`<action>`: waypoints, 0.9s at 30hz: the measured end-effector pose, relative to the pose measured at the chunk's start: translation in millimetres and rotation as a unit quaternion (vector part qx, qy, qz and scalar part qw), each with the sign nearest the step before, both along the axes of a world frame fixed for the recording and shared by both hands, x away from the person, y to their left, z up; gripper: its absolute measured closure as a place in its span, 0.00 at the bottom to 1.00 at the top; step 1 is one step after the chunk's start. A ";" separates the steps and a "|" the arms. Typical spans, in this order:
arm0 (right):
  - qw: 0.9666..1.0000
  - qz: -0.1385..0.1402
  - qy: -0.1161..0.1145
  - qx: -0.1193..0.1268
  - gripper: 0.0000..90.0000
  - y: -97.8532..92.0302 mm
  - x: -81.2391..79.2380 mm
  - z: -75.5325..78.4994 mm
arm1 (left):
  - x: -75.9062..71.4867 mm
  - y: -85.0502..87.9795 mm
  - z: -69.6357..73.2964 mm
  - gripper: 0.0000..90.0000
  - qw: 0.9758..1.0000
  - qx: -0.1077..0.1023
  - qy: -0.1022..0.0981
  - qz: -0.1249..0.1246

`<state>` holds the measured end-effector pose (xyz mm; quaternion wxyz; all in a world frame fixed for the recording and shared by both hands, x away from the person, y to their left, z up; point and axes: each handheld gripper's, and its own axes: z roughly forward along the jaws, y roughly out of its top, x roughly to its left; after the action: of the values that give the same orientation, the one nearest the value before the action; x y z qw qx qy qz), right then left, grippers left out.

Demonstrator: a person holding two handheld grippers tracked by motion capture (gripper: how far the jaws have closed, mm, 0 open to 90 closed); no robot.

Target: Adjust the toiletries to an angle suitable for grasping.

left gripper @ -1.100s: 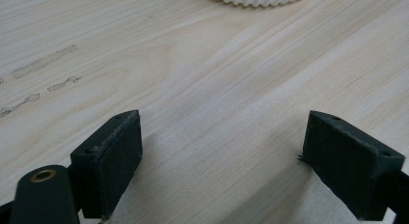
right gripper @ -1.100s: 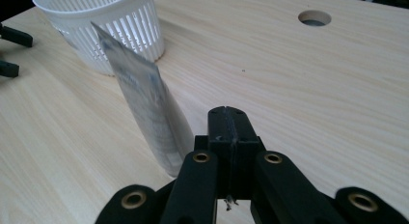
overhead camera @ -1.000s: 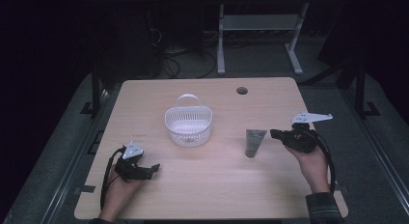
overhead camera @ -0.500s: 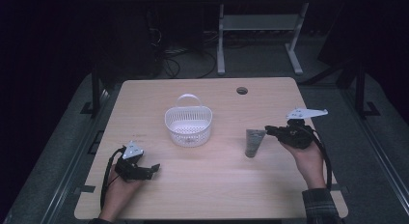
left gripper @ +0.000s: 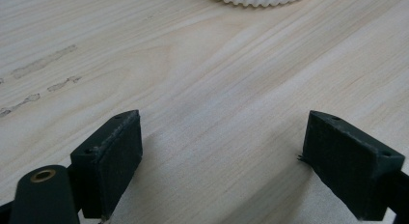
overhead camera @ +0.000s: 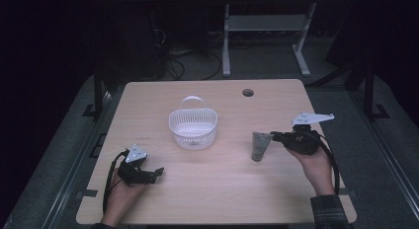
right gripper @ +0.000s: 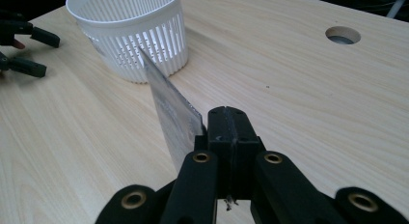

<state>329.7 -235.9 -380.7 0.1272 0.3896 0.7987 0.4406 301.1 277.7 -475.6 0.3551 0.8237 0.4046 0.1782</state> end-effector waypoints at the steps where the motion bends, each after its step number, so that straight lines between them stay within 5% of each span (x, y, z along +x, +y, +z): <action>1: 1.000 0.001 0.000 -0.001 1.00 0.1 -0.6 0.2 | 0.0 0.0 0.0 0.14 1.000 0.000 0.000 0.000; 27: 0.999 0.032 -0.007 -0.001 1.00 6.7 -26.4 10.6 | 0.0 0.2 0.1 0.14 1.000 0.001 0.000 -0.001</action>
<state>303.2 -229.2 -370.1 0.1189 0.3606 0.8101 0.4467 301.1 277.9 -475.5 0.3541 0.8246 0.4037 0.1780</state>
